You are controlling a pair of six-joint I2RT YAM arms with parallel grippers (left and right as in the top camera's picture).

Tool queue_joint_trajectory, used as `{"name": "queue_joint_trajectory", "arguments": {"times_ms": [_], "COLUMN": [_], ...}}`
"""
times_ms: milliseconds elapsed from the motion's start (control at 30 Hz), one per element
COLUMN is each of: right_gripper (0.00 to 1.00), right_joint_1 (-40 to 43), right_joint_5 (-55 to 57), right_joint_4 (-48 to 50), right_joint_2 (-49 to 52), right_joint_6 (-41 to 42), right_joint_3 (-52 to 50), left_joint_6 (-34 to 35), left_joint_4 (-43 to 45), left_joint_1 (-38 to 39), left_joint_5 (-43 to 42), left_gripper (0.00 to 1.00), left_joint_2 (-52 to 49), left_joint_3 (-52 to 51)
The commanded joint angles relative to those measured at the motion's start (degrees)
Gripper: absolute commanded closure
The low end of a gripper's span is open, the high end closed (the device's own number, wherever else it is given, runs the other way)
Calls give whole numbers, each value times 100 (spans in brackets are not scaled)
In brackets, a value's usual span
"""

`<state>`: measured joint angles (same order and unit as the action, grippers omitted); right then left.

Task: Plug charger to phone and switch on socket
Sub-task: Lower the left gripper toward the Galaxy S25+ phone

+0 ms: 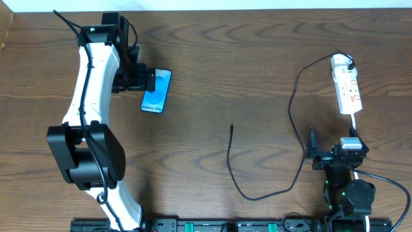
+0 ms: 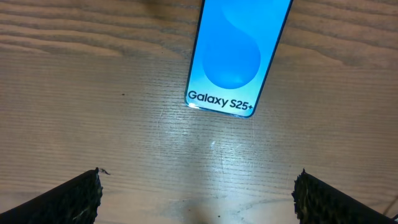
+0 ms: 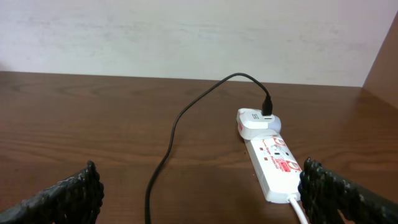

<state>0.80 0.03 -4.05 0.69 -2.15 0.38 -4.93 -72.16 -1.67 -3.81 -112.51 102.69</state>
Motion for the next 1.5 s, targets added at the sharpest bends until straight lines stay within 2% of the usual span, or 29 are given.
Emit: {"name": "queue_joint_trajectory", "arguments": {"times_ms": [0,33,67,100,133,200,800,833,900,933,1467], "right_gripper": [1,1,1,1,1,1,1,1,1,1,1], "right_joint_1": [33,33,33,33,33,33,33,33,33,33,33], "right_joint_5": [48,48,48,46,48,46,48,48,48,48,48], "right_joint_4": [-26,-26,-26,-26,-26,-26,-26,-26,-26,-26,-26], "right_joint_2": [-33,-33,-33,-33,-33,-33,-33,-33,-33,-33,-33], "right_joint_6": [-48,-48,-48,-48,-50,-48,-48,-48,-48,-48,-48], "right_joint_3": [-7,-7,-7,-7,-7,-7,-7,-7,-7,-7,-7], "left_joint_6": [-46,-72,-79,-42,-31,-15,-20,-17,-17,-17,48], "left_joint_4": [42,116,186,234,264,306,348,350,341,339,566], "left_joint_1": [0,11,17,26,33,52,81,81,81,81,306], "left_joint_5": [-177,-293,-330,-323,-328,-326,-321,-321,-323,-321,-302], "left_gripper": [2,13,57,86,92,93,93,84,19,2,2], "left_joint_2": [-50,-50,-50,-55,-55,-57,-90,-103,-175,-223,-1143], "left_joint_3": [87,87,87,87,87,87,87,87,87,87,127]}}
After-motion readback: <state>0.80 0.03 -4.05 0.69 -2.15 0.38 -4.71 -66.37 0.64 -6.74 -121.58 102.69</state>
